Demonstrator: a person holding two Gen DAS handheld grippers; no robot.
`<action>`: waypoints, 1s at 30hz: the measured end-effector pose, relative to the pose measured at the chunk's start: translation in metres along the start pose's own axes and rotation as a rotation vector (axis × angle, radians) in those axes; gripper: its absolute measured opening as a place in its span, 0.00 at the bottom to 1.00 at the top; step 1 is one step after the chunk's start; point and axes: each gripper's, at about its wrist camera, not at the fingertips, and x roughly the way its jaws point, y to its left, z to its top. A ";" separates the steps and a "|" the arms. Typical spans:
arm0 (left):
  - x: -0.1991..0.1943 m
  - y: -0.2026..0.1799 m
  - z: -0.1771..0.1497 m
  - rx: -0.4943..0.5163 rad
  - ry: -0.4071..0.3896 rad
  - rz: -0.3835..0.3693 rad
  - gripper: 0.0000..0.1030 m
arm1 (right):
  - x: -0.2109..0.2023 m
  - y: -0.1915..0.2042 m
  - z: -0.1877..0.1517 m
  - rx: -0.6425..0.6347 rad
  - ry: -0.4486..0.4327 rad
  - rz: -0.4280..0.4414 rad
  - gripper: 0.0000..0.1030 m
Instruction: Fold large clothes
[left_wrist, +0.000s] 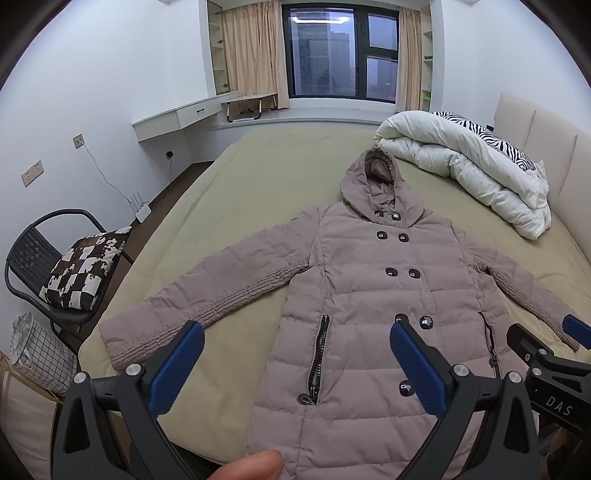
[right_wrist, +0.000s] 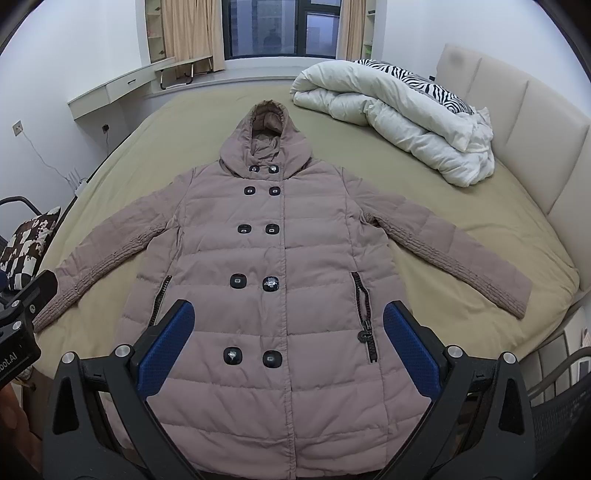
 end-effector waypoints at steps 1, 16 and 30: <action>0.001 0.000 -0.001 0.001 0.001 0.001 1.00 | 0.000 0.000 0.000 0.000 0.000 0.000 1.00; 0.001 0.000 -0.001 -0.001 0.001 0.000 1.00 | 0.001 0.000 -0.001 0.004 0.000 0.000 1.00; 0.001 -0.001 -0.001 0.000 0.003 0.001 1.00 | 0.001 -0.001 -0.001 0.004 0.002 0.004 1.00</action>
